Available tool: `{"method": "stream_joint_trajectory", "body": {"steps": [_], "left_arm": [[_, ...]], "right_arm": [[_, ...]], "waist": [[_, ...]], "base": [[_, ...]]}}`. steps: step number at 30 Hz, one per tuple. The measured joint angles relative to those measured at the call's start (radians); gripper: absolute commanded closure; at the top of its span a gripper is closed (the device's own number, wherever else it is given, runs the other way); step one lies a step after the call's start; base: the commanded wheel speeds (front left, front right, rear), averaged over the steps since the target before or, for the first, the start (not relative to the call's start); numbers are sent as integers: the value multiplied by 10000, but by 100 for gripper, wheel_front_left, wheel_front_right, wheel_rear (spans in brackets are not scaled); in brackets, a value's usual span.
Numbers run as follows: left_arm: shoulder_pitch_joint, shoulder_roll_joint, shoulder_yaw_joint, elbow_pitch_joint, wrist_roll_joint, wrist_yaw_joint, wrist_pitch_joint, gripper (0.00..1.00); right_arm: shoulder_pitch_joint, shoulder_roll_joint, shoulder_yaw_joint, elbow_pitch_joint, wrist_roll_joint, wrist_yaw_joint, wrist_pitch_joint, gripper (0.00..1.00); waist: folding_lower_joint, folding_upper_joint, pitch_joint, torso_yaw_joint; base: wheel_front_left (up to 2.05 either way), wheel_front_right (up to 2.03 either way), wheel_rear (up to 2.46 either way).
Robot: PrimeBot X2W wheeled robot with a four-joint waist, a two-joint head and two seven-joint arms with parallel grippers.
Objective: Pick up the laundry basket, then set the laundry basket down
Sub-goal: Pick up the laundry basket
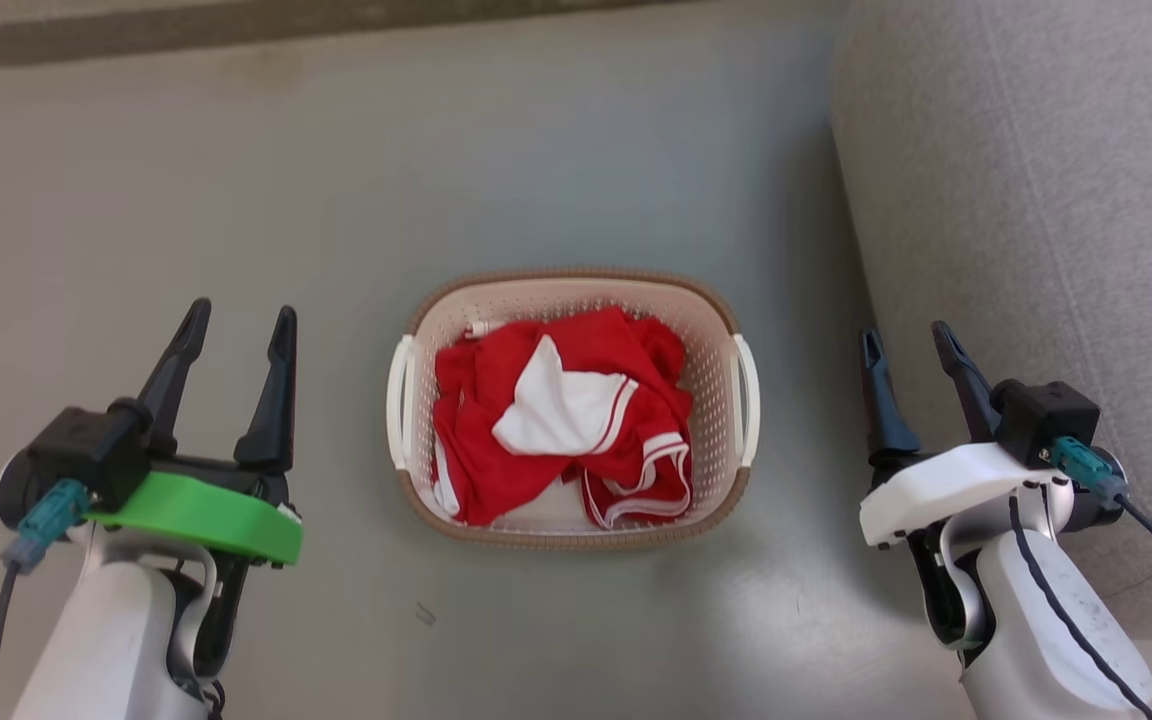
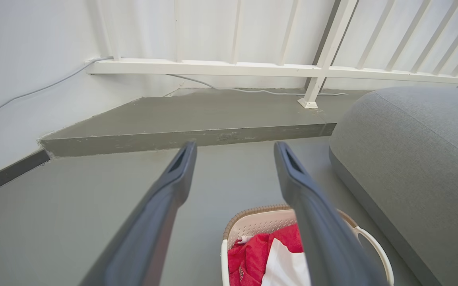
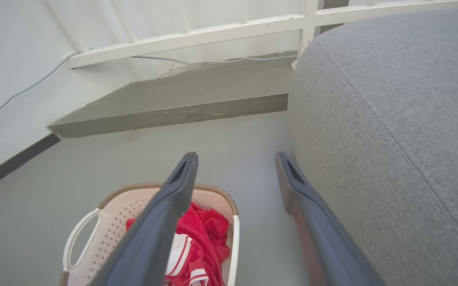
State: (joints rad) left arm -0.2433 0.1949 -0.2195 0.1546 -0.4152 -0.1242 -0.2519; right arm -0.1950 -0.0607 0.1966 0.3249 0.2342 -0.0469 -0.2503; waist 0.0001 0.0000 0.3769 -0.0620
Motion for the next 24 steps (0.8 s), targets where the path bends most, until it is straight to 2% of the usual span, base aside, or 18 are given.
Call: {"method": "stream_joint_trajectory", "body": {"steps": [11, 19, 24], "left_arm": [[-970, 307, -708, 1233, -1126, -2, 0, 0], [-2024, 721, -1283, 1672, -1511, -2, 2, 0], [-2566, 794, -1559, 1931, -1722, -2, 2, 0]], "right_arm": [[-1055, 40, -40, 826, 303, -169, 0, 0], [-1890, 44, 44, 1457, 690, -268, -2, 0], [-2328, 40, 253, 1720, 1074, -353, -2, 0]], "waist": [[0, 0, 1421, -3], [0, 0, 2456, -5], [0, 0, 2959, -8]], "base": [[0, 0, 0], [0, 0, 0], [0, 0, 0]]}}
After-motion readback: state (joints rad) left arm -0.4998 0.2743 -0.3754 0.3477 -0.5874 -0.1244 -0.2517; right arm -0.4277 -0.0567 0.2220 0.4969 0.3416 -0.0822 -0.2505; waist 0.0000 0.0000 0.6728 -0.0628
